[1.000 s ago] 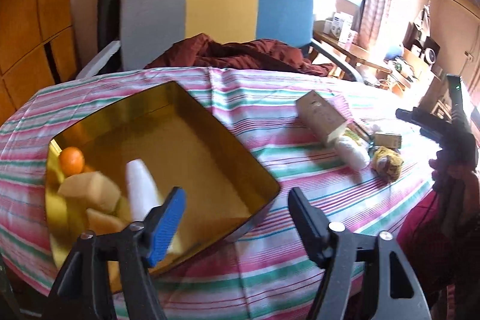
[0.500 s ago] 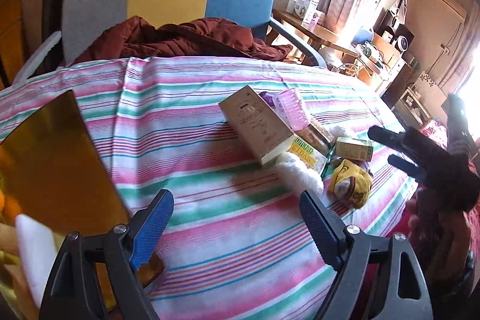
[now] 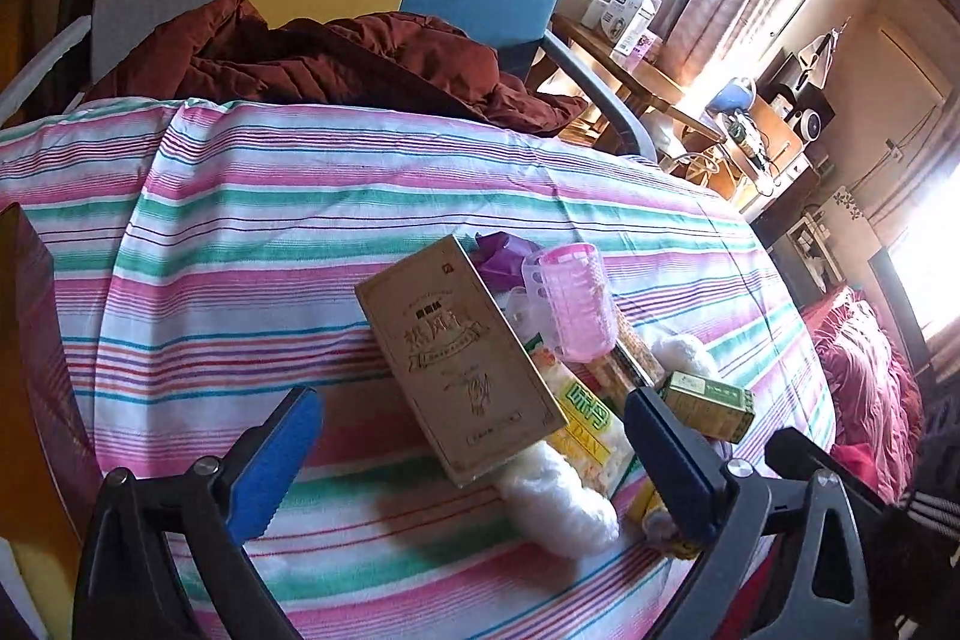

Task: Organize objects
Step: 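Reach the left tool to the beige medicine box and grasp it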

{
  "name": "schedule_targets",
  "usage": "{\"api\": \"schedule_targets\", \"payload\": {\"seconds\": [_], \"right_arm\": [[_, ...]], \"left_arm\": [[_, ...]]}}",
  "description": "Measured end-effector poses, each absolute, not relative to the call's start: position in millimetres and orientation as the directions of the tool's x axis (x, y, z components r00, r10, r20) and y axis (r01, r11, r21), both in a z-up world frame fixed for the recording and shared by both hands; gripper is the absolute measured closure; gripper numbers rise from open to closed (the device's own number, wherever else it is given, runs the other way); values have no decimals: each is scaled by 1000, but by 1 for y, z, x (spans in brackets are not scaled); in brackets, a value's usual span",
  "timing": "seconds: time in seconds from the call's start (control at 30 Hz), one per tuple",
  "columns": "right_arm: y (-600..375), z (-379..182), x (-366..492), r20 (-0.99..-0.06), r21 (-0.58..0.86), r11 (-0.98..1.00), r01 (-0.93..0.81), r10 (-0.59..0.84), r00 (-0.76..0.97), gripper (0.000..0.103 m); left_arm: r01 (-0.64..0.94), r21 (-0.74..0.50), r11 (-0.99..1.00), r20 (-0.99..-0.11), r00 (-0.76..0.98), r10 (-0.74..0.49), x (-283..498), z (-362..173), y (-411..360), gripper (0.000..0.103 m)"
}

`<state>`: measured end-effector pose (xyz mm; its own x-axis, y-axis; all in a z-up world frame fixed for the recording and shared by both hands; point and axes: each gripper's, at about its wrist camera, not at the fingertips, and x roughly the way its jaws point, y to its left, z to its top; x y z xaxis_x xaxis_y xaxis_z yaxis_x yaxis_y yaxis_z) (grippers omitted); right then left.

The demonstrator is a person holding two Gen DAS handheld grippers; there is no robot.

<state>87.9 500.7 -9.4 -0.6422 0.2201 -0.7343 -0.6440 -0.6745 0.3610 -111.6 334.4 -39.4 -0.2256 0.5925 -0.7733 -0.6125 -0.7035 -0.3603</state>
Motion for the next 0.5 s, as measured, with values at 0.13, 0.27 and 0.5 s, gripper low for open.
{"api": "schedule_targets", "payload": {"seconds": [0.13,0.27,0.5], "right_arm": [[500,-10,85,-739,351,-683,-640,217,-637,0],[499,-13,82,-749,340,-689,-640,214,-627,0],[498,-15,80,-762,309,-696,-648,226,-607,0]], "left_arm": [[-587,-363,-724,-794,-212,570,-128,-54,349,0],[-557,-394,-731,-804,-175,568,-139,-68,360,1],[-575,-418,-704,-808,-119,577,-133,-81,351,46]]}}
